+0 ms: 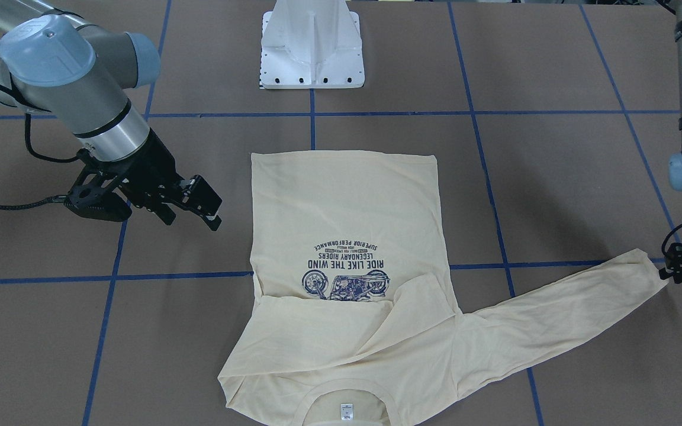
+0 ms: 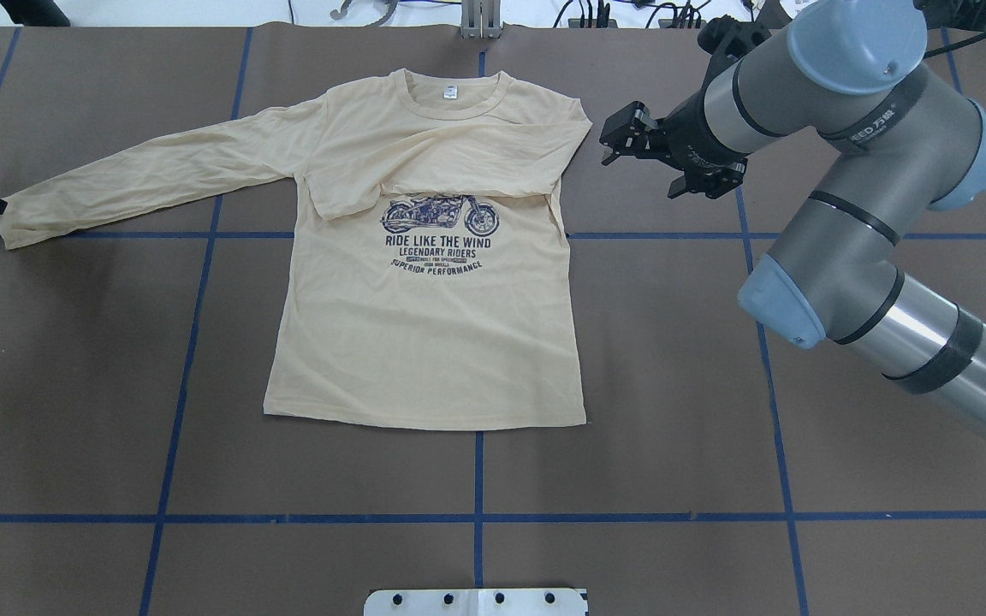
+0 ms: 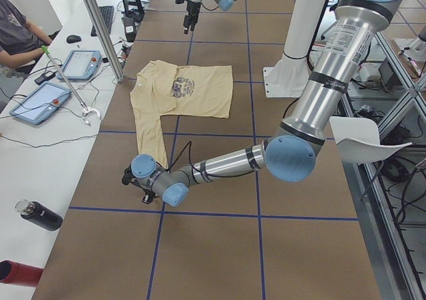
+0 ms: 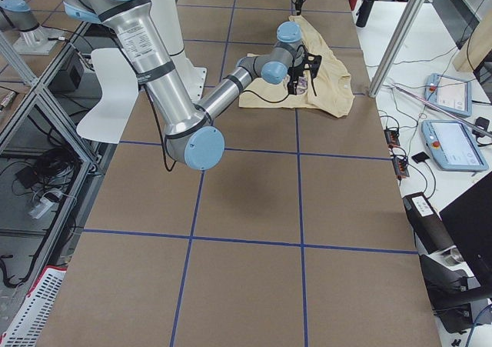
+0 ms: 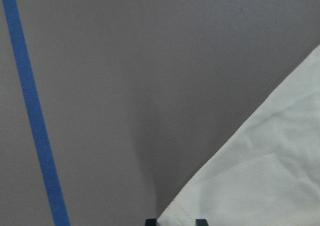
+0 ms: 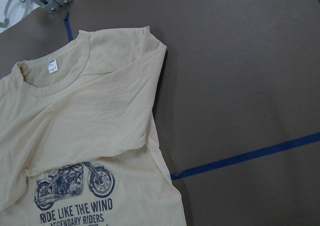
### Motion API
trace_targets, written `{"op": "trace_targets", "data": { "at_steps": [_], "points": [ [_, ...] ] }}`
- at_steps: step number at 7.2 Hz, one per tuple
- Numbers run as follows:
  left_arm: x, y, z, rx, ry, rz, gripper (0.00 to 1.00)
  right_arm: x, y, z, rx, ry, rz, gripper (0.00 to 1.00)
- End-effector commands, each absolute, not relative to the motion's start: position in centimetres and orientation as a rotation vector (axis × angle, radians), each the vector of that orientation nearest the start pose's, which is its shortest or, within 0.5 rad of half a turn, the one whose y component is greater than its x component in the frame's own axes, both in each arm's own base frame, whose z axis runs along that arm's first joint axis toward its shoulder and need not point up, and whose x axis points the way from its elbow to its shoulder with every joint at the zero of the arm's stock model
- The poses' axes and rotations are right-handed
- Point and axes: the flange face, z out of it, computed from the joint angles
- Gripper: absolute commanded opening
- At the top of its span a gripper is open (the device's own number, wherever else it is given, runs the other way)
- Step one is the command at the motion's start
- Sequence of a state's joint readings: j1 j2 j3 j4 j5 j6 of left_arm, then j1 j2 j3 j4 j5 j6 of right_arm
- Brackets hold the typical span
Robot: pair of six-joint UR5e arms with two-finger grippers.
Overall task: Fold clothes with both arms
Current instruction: 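Release the sleeve and draw the right gripper back outward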
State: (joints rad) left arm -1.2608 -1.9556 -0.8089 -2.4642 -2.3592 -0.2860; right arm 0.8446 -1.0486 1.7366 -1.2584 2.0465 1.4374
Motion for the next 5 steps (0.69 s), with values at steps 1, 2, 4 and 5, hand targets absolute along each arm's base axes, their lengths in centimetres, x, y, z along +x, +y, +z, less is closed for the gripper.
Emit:
{"op": "trace_targets", "data": {
  "at_steps": [1, 2, 4, 5],
  "points": [
    [14.3, -63.6, 71.6, 0.228, 0.879, 0.229, 0.38, -36.3, -53.8, 24.6, 0.076, -1.075, 0.402, 0.98],
    [14.3, -63.8, 71.5, 0.230, 0.878, 0.229, 0.33, -36.3, -53.8, 24.5, 0.078, -1.076, 0.402, 0.98],
    [14.5, -64.3, 70.7, 0.239, 0.882, 0.231, 0.00, -36.2, -53.8, 24.7, 0.078, -1.074, 0.403, 0.98],
    [14.7, -65.0, 68.9, 0.262, 0.897, 0.240, 0.00, -35.9, -53.8, 24.4, 0.080, -1.081, 0.401, 0.98]
  ]
}}
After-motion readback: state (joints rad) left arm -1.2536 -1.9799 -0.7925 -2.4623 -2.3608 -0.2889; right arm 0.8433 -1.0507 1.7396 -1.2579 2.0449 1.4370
